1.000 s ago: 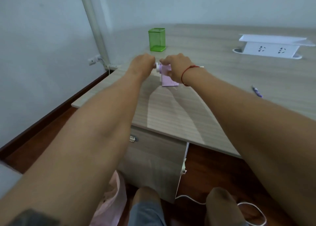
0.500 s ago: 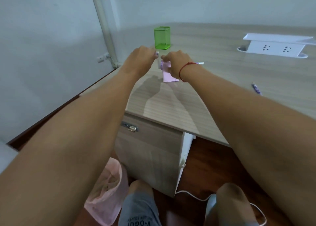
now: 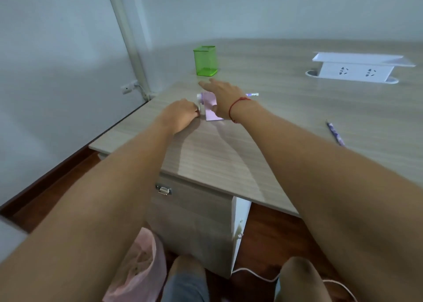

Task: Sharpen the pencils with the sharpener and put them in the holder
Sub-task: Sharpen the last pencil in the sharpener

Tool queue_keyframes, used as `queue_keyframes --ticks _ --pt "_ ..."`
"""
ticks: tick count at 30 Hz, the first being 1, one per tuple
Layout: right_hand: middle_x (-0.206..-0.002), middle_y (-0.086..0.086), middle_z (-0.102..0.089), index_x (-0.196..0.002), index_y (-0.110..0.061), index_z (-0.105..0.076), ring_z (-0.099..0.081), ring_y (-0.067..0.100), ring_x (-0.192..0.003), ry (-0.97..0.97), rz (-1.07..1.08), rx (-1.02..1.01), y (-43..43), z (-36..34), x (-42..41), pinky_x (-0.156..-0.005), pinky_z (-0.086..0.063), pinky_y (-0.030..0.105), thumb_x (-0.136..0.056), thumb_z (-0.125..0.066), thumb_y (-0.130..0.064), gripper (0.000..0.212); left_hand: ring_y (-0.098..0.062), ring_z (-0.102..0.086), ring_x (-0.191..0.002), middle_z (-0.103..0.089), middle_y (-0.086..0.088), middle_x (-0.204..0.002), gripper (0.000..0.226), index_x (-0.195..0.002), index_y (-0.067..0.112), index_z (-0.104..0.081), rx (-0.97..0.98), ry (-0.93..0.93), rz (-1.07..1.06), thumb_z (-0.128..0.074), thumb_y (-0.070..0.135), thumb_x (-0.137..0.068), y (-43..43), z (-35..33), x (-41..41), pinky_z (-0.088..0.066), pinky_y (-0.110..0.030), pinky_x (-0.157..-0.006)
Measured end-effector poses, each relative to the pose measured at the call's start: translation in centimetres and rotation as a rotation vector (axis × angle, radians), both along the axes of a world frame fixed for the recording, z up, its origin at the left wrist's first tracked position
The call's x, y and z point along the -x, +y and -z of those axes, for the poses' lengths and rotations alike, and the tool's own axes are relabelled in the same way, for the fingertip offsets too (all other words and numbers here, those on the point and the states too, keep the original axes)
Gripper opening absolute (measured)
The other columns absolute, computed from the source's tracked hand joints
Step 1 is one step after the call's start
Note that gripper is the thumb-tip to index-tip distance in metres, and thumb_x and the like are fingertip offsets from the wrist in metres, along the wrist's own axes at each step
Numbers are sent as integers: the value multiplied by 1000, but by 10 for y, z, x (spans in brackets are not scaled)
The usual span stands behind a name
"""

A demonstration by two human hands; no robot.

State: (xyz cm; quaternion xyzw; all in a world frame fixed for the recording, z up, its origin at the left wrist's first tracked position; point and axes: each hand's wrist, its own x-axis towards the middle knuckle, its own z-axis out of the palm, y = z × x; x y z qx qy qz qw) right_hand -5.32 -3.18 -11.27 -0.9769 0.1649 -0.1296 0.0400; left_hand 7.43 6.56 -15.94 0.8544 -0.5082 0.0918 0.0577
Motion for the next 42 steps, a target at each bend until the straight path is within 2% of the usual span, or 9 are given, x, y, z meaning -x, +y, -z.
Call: queue_keyframes --ticks 2,4,9,15,19,25,32,36,42 --pt "-161 11 -10 -153 -27 -13 -37 31 -140 -27 -8 -131 -9 -1 3 -109 -38 37 -89 -55 -7 79 -37 -59 -107 -65 -21 -115 31 -111 9 -66 14 -4 24 -41 24 -98 2 3 -3 -46 -41 -92" --pt "-161 13 -12 -154 -22 -12 -36 33 -141 -30 74 -170 -19 -2 6 -112 -37 39 -84 -57 1 86 -37 -58 -108 -64 -20 -117 31 -114 9 -65 16 16 7 -42 24 -99 2 2 -5 -46 -40 -93" --pt "-136 15 -54 -133 -10 -50 -54 35 -124 43 349 -49 -19 6 25 -98 -45 38 -95 -44 -6 39 -38 -56 -110 -59 -23 -120 27 -113 2 -57 69 101 -1 -39 15 -97 1 -2 1 -42 -40 -90" --pt "-134 16 -55 -133 -14 -55 -55 37 -122 -36 308 5 -10 11 26 -96 -46 39 -101 -38 -12 36 -32 -49 -119 -52 -21 -130 40 -129 3 -43 530 281 42 -29 22 -98 -8 -22 31 -35 -35 -96" --pt "-130 19 -57 -128 -9 -59 -57 38 -119 -2 276 68 -4 4 32 -94 -47 38 -100 -39 -11 35 -32 -55 -103 -60 -19 -110 37 -107 1 -59 591 355 92 -30 22 -100 -23 -15 51 -36 -30 -84" --pt "-128 19 -59 -125 -6 -60 -58 38 -119 62 311 153 -5 -4 45 -92 -49 39 -98 -44 -4 31 -31 -53 -107 -57 -18 -115 35 -113 7 -60 535 320 71 -30 20 -101 -25 -16 58 -42 -36 -92" --pt "-131 19 -58 -127 -5 -58 -57 37 -121 81 360 152 -20 -3 70 -95 -47 38 -99 -44 -7 31 -37 -56 -93 -60 -27 -96 31 -75 10 -53 458 410 45 -34 19 -98 -59 -24 69 -41 -37 -75" --pt "-131 20 -58 -127 -2 -58 -56 38 -122 72 365 147 -26 -1 68 -97 -46 40 -99 -42 -5 32 -36 -58 -95 -64 -27 -102 36 -87 -2 -62 470 446 28 -35 21 -96 -69 -20 63 -43 -37 -78" --pt "-127 21 -59 -124 -2 -59 -58 40 -118 61 337 172 -34 4 62 -93 -47 41 -98 -41 -1 32 -34 -57 -100 -66 -21 -107 53 -98 0 -64 482 404 52 -24 33 -89 -70 -18 62 -42 -37 -85"
